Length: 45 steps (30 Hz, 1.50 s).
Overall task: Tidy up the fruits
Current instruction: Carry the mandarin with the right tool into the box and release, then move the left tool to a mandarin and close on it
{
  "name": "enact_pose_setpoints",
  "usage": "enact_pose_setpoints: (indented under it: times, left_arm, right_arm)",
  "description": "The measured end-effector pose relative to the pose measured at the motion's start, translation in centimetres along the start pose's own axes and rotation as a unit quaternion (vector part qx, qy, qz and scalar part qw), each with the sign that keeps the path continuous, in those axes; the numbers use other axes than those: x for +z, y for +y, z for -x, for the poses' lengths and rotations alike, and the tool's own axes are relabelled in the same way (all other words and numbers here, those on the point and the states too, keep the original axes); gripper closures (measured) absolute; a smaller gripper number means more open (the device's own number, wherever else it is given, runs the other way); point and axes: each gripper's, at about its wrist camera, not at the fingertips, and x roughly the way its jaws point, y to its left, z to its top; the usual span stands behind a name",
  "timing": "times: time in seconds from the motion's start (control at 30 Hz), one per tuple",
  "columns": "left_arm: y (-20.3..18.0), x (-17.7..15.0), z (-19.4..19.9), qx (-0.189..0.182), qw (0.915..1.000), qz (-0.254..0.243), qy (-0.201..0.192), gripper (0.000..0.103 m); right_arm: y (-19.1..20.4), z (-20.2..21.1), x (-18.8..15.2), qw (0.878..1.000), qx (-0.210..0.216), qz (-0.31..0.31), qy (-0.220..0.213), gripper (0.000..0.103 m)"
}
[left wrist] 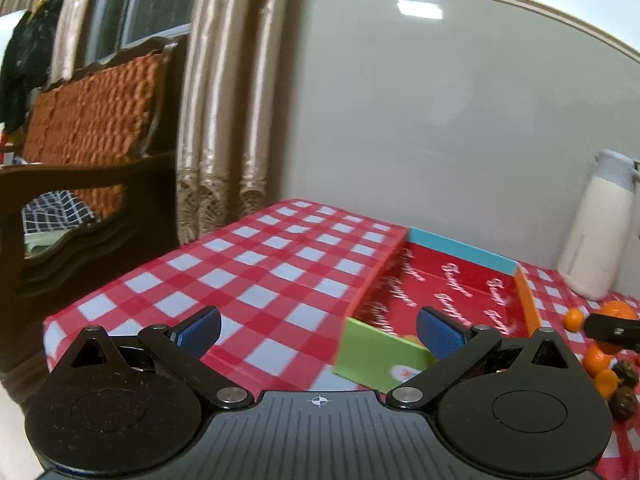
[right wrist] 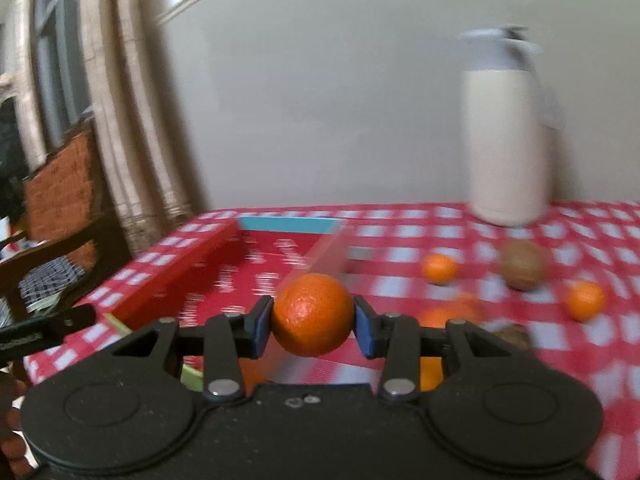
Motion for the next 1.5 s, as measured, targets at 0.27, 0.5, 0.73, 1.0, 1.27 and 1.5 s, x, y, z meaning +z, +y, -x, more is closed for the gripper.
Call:
enact_pose_setpoints:
  times: [0.27,0.5,0.73,1.0,1.27,1.5]
  left_arm:
    - [2.4,0.0,-0.2,0.022,0.9997,0.004,-0.001,0.000]
    - [3.5,0.1,-0.6,0.028,0.9994,0.018,0.005,0.000]
    - [1.9,0.0,-0.2,0.016,0.9999,0.002,0.000,0.000]
    - [-2.5,-0.2,0.5,-0.015,0.9989,-0.044,-0.011,0.000]
    - [-8.0,-1.0,1.5,-0.075,0.9932,-0.088,-0.015,0.000]
    - [-12.9,-2.1,2.3,-0.142,0.9816,-0.127,-0.011,0.000]
  right_arm:
    - [4.8,-5.7,0.3,0.998,0.037,0.033,0.043,0.062]
    - [5.7,-6.5,-0.4,0.996,0.054,0.035,0.055,0.059]
    - [4.2,-3.6,0.2,0.998,0.051,0.028,0.019,0.037]
    - [-0.4,1.8,0.9,0.998,-0.039,0.036,-0.038,0.006]
    - [-6.2,6.1,-0.7,0.986,-0.154,-0.007,-0.063,0.000]
    - [-10.8,9.9,-1.9,0.952,-0.285,-0.064,-0.088,0.000]
